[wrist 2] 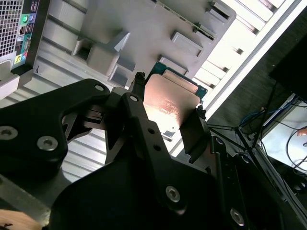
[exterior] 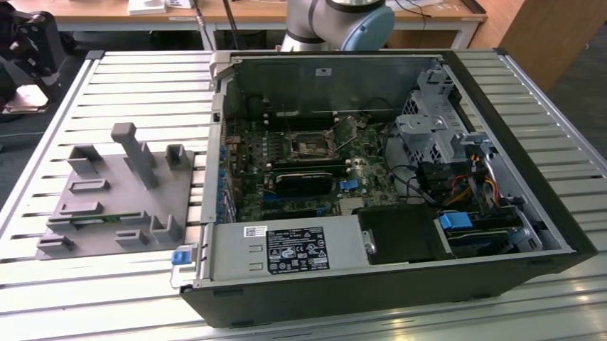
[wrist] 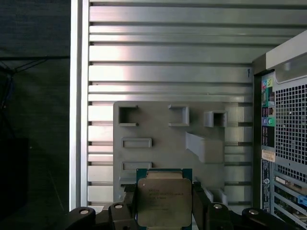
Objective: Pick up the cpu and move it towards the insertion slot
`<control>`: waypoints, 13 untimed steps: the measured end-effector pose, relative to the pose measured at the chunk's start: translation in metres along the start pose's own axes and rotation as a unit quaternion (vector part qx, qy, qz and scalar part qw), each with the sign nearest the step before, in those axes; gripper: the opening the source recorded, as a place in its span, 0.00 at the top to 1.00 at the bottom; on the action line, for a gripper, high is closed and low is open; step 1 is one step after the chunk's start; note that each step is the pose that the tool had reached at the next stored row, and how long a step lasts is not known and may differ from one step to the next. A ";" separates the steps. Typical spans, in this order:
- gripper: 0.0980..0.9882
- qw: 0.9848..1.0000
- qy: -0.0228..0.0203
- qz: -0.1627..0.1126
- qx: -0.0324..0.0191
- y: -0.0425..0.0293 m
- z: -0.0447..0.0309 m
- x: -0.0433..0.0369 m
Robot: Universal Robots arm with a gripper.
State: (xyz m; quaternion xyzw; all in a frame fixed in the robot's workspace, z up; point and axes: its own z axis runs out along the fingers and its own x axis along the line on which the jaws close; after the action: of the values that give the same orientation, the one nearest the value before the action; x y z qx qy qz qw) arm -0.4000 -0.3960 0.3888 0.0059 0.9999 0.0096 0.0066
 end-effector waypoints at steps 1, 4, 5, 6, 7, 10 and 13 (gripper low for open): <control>0.50 1.000 0.000 0.000 0.000 0.0000 0.0000 -0.0008; 0.50 1.000 0.000 0.000 0.000 0.0000 0.0001 -0.0032; 0.50 1.000 0.000 0.000 0.000 0.0001 0.0000 -0.0040; 0.50 1.000 0.000 0.000 0.000 0.0001 0.0000 -0.0049; 0.50 1.000 0.000 0.000 0.000 0.0001 0.0001 -0.0058; 0.50 1.000 0.000 0.000 0.000 0.0001 0.0001 -0.0086; 0.50 1.000 0.000 0.000 0.000 0.0002 0.0002 -0.0118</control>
State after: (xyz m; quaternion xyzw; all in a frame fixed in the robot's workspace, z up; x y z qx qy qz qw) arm -0.3883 -0.3960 0.3888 0.0059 0.9999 0.0096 0.0066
